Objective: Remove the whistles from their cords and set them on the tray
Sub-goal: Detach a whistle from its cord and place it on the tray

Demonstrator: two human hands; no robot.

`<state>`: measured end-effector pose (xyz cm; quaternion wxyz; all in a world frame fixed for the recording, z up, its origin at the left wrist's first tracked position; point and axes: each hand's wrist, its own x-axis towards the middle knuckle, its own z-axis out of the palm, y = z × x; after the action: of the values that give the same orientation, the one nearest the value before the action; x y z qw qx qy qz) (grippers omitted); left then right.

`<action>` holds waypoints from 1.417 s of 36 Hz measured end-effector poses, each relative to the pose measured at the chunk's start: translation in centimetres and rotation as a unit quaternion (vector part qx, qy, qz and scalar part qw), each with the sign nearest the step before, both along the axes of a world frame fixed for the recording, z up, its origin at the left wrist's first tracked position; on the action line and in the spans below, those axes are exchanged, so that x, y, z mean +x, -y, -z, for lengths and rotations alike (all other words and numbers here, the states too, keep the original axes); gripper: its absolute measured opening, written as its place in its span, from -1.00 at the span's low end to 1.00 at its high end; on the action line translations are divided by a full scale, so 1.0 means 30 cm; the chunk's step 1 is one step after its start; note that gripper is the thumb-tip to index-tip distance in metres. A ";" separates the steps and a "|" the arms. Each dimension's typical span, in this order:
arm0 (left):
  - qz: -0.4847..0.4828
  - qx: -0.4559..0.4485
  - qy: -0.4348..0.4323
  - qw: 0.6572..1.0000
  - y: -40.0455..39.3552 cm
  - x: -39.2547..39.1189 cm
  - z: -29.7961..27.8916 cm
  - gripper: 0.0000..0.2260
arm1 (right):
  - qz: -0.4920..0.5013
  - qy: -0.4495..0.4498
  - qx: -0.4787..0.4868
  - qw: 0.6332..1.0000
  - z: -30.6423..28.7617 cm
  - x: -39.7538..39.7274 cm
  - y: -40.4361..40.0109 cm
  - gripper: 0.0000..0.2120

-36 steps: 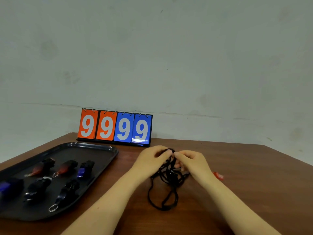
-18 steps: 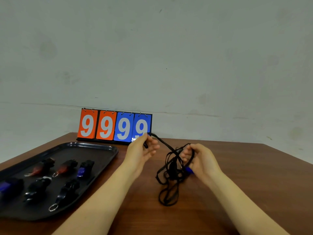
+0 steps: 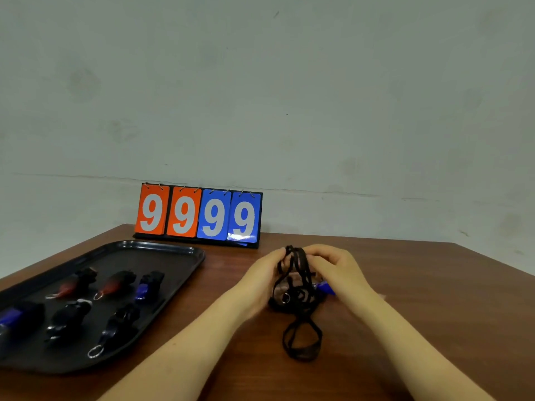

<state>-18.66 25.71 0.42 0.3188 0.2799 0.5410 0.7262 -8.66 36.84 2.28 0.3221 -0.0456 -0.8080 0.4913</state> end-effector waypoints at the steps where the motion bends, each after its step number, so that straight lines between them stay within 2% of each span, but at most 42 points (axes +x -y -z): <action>1: 0.010 -0.010 -0.010 1.000 -0.003 0.009 0.002 -0.68 | 0.001 -0.004 -0.002 1.000 0.003 -0.002 -0.003 -0.74; 4: 0.024 -0.026 -0.045 0.998 -0.010 0.012 0.007 -0.66 | 0.029 -0.004 -0.006 1.000 0.008 -0.013 -0.018 -0.79; 7: 0.009 0.005 -0.033 0.999 -0.015 -0.010 0.004 -0.70 | 0.052 0.009 0.011 0.999 0.015 -0.021 -0.042 -0.75; 12: -0.061 0.075 0.022 0.995 -0.002 -0.042 -0.019 -0.70 | -0.011 0.150 0.080 0.985 0.055 -0.027 -0.053 -0.73; 14: -0.085 0.099 0.055 0.990 0.010 -0.054 -0.027 -0.70 | -0.040 0.176 0.096 0.979 0.067 -0.024 -0.047 -0.72; 18: -0.114 0.135 0.107 0.978 0.030 -0.078 -0.043 -0.70 | -0.045 0.173 0.098 0.979 0.064 -0.012 -0.052 -0.65; 23: -0.144 0.151 0.120 0.971 0.052 -0.098 -0.047 -0.75 | -0.039 0.169 0.124 0.977 0.061 -0.010 -0.063 -0.65; 24: -0.154 0.154 0.123 0.968 0.058 -0.101 -0.047 -0.77 | -0.034 0.150 0.102 0.983 0.059 -0.015 -0.067 -0.66; 26: -0.182 0.160 0.128 0.962 0.067 -0.103 -0.053 -0.80 | -0.013 0.093 -0.009 0.996 0.049 -0.022 -0.084 -0.70; 29: -0.235 0.159 0.116 0.952 0.079 -0.117 -0.062 -0.89 | 0.015 -0.026 -0.222 0.975 0.026 -0.023 -0.125 -0.75; 32: -0.277 0.131 0.075 0.949 0.088 -0.133 -0.063 -0.94 | 0.034 -0.130 -0.334 0.933 -0.004 -0.008 -0.160 -0.74; 34: -0.310 0.086 0.016 0.947 0.083 -0.144 -0.053 -0.93 | 0.088 -0.153 -0.335 0.926 -0.011 0.007 -0.170 -0.74; 35: -0.327 0.054 -0.029 0.943 0.079 -0.147 -0.044 -0.93 | 0.134 -0.139 -0.284 0.939 -0.011 0.017 -0.172 -0.75; 37: -0.355 -0.015 -0.133 0.925 0.065 -0.150 -0.025 -0.96 | 0.251 -0.054 -0.094 0.962 -0.001 0.034 -0.179 -0.78; 38: -0.361 -0.056 -0.183 0.913 0.058 -0.147 -0.015 -0.97 | 0.294 -0.014 0.001 0.956 0.004 0.039 -0.180 -0.78; 39: -0.364 -0.108 -0.237 0.894 0.051 -0.145 -0.002 -0.96 | 0.313 0.001 0.048 0.949 0.007 0.040 -0.179 -0.78; 41: -0.366 -0.234 -0.350 0.830 0.039 -0.141 0.021 -0.89 | 0.263 -0.013 -0.002 0.965 0.000 0.036 -0.167 -0.77; 42: -0.366 -0.270 -0.393 0.799 0.034 -0.134 0.028 -0.85 | 0.227 -0.027 -0.056 0.972 -0.005 0.031 -0.162 -0.75; 43: -0.365 -0.273 -0.421 0.784 0.030 -0.124 0.033 -0.82 | 0.195 -0.040 -0.102 0.975 -0.012 0.031 -0.151 -0.73; 46: -0.326 -0.168 -0.470 0.803 0.013 -0.078 0.022 -0.79 | 0.082 -0.108 -0.222 0.966 -0.038 0.029 -0.119 -0.75; 48: -0.255 -0.116 -0.498 0.820 -0.004 -0.026 0.014 -0.75 | -0.023 -0.166 -0.302 0.939 -0.052 0.030 -0.100 -0.76; 51: -0.132 -0.091 -0.474 0.866 -0.040 0.063 0.021 -0.70 | -0.136 -0.211 -0.366 0.896 -0.066 0.037 -0.083 -0.80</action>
<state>-16.77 26.90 -0.21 -0.0506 0.4865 0.7223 0.4889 -7.54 39.34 4.26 0.3754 0.0546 -0.4830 0.7892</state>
